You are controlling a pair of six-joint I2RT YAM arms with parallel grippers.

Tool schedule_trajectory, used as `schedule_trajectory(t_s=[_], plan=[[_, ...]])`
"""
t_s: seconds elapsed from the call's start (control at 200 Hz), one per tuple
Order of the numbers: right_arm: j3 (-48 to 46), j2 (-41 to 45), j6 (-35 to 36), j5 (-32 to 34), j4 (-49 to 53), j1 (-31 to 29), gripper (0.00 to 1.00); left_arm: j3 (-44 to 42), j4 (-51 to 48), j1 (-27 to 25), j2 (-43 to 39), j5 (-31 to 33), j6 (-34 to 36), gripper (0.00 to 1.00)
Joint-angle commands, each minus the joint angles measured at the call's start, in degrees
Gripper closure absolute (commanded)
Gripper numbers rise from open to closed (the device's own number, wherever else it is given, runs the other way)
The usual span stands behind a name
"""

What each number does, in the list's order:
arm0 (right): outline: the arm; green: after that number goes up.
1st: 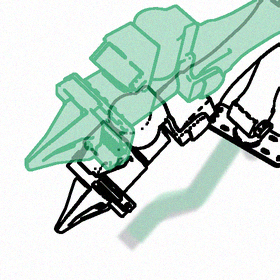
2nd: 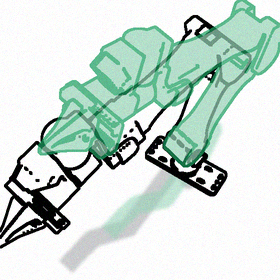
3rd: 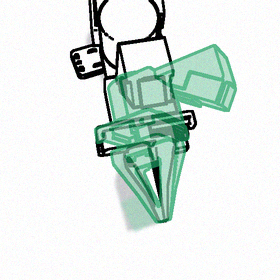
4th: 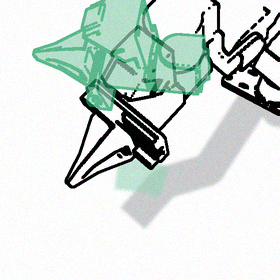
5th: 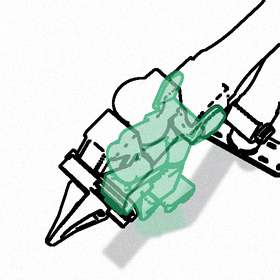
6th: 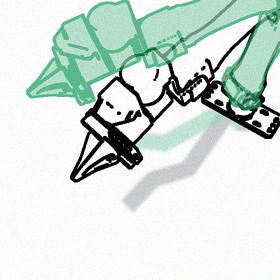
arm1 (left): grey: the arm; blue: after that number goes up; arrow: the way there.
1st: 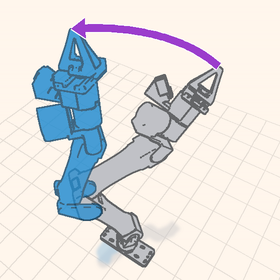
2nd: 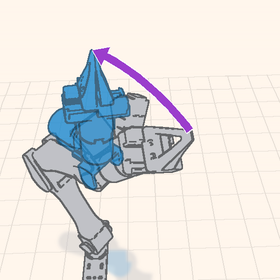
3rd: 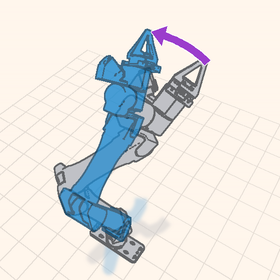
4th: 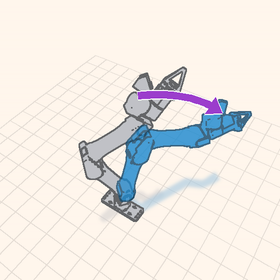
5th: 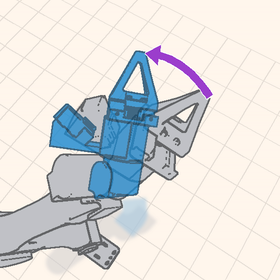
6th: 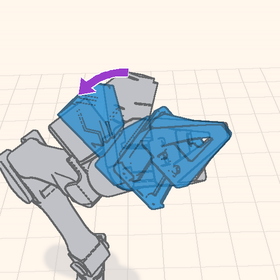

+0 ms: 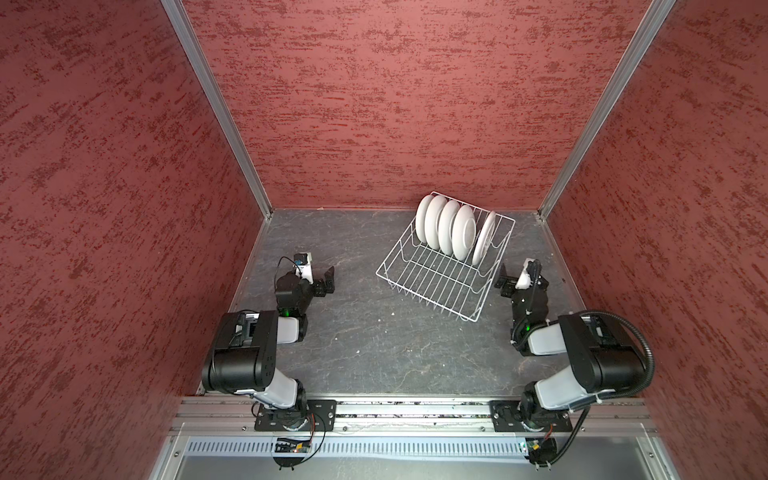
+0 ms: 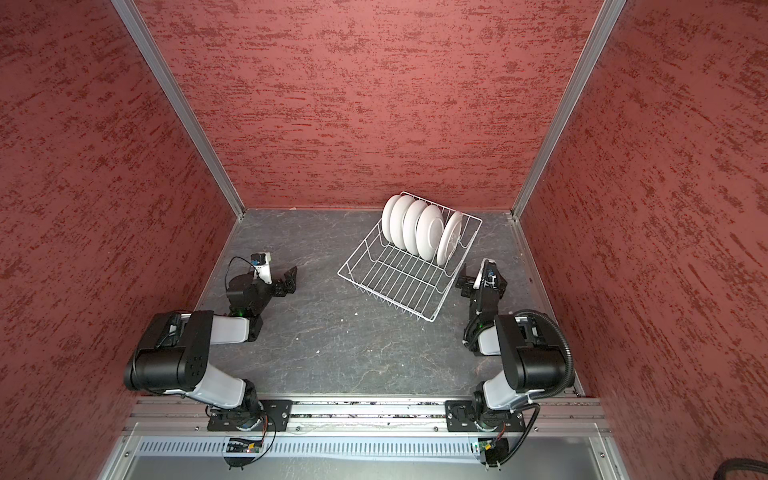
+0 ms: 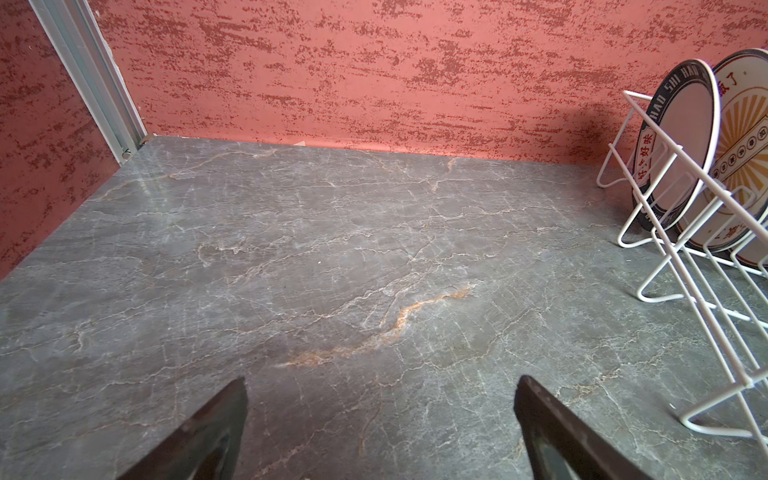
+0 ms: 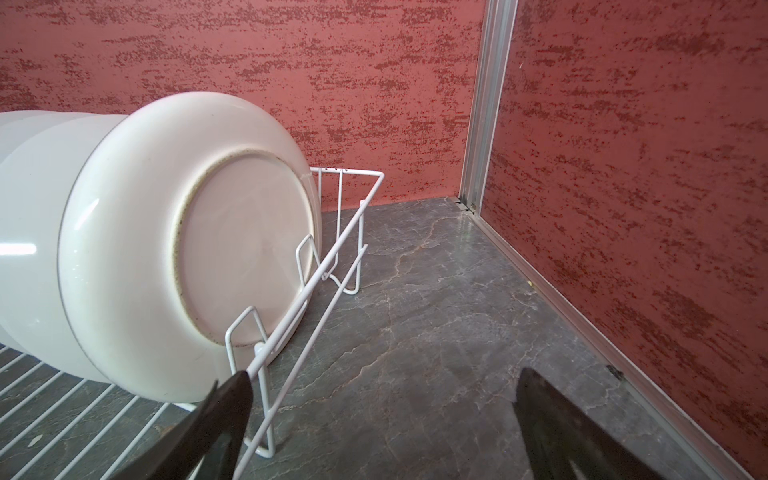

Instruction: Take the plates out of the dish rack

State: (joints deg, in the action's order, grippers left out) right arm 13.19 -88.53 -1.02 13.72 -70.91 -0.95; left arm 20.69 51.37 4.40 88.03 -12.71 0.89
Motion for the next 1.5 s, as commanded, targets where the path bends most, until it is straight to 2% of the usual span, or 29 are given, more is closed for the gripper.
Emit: schedule_trajectory(t_s=[0.0, 0.1, 0.2, 0.311, 0.406, 0.511, 0.606, 0.702, 0.837, 0.977, 1.057, 1.183, 1.278, 1.493], plan=[[-3.41, -0.13, 1.28, -2.39, -7.31, 0.23, 0.01, 0.41, 1.14, 0.96, -0.22, -1.71, -0.27, 0.00], [-6.01, -0.57, 0.75, -0.75, -12.74, 0.18, 0.01, 0.25, 1.38, 1.04, -0.23, -1.36, -0.53, 0.01], [-6.73, 0.25, 0.51, -0.20, -13.61, 0.17, 0.01, 0.34, 1.02, 0.34, -0.35, 3.75, -1.61, 0.01], [-7.21, 4.91, 0.47, -0.06, -9.89, 0.16, 0.01, -1.52, 3.28, -0.65, -2.26, 8.08, -2.03, 0.01], [-6.19, 13.14, 0.36, 0.49, -2.04, 0.20, 0.01, -0.35, -5.18, -1.11, -9.21, 11.96, -2.60, 0.01], [-1.46, 24.31, -2.40, 5.45, 15.78, 0.17, 0.01, 2.46, -18.23, -0.95, -18.96, 17.36, -6.82, 0.01], [7.82, 32.77, -7.09, 11.88, 39.14, 0.17, 0.01, 4.24, -30.05, -1.80, -27.01, 18.29, -10.07, 0.01], [18.09, 35.61, -14.08, 15.47, 58.38, 0.07, 0.01, 4.83, -37.19, -3.34, -32.84, 15.80, -13.46, 0.01], [32.16, 32.02, -18.76, 17.18, 77.62, -1.41, 0.01, 5.34, -43.11, -7.27, -38.07, 10.42, -18.59, 0.01], [43.21, 25.88, -21.59, 20.30, 90.41, -5.80, 0.01, 5.55, -44.33, -16.43, -39.32, 9.47, -22.60, 0.01], [51.08, 21.32, -27.00, 25.99, 100.26, -9.48, 0.01, 7.46, -47.14, -22.85, -37.91, 11.21, -21.78, 0.01], [63.35, 11.82, -27.83, 33.86, 111.46, -18.26, 0.01, 9.38, -48.15, -28.92, -35.36, 11.44, -21.70, 0.01], [70.73, 5.71, -28.72, 38.11, 116.26, -22.47, 0.01, 9.26, -45.79, -30.81, -34.12, 10.17, -22.97, 0.01], [82.36, -6.37, -30.71, 38.85, 121.54, -24.85, 0.01, 11.52, -46.71, -31.59, -30.93, 6.36, -25.58, 0.01]])
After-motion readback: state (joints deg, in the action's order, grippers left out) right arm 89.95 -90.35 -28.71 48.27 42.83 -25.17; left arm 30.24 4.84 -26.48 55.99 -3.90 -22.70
